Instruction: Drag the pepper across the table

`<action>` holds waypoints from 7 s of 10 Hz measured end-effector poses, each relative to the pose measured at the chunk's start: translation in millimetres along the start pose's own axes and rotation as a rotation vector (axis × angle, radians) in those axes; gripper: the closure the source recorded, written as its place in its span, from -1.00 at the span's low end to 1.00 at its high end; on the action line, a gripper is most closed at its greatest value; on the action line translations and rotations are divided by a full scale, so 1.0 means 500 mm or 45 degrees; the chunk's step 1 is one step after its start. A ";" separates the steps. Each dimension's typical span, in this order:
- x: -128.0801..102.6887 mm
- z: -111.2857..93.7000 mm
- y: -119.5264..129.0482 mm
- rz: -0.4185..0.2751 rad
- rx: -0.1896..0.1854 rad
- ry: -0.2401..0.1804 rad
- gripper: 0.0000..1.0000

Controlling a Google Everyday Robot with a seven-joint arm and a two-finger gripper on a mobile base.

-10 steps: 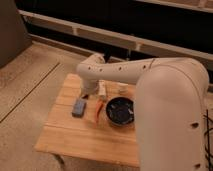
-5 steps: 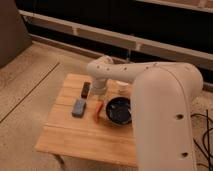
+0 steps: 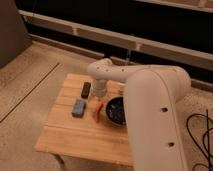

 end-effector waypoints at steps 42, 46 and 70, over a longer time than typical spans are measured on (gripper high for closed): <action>0.086 -0.197 0.776 -1.169 0.243 -0.241 1.00; 0.224 -0.141 0.970 -1.444 0.326 -0.210 1.00; 0.335 -0.107 1.073 -1.617 0.372 -0.195 -0.60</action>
